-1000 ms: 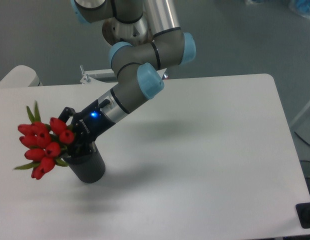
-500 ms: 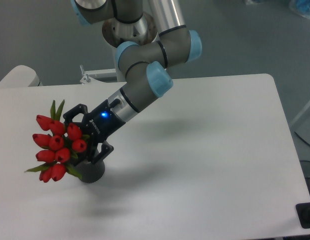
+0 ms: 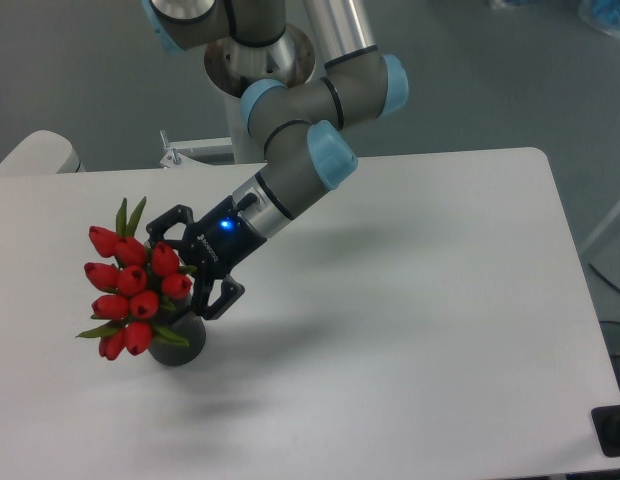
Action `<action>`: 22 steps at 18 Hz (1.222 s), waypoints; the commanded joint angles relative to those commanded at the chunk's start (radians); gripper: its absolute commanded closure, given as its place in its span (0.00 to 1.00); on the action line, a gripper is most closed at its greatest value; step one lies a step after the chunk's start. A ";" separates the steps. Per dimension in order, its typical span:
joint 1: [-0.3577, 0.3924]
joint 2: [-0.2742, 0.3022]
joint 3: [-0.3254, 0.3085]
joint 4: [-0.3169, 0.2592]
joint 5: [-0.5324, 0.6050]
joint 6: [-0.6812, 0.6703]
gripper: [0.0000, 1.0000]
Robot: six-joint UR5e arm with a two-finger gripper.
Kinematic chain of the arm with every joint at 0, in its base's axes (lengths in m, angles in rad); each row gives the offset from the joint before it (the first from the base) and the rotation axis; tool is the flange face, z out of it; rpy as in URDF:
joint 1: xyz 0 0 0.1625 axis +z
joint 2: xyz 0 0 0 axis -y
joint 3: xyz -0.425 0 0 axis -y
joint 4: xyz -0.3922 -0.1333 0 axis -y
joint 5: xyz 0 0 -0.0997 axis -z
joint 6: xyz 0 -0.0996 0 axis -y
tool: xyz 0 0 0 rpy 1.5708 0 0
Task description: Insert the flowers into the vase
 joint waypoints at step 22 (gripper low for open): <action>0.216 0.146 0.115 -0.012 0.527 0.084 0.00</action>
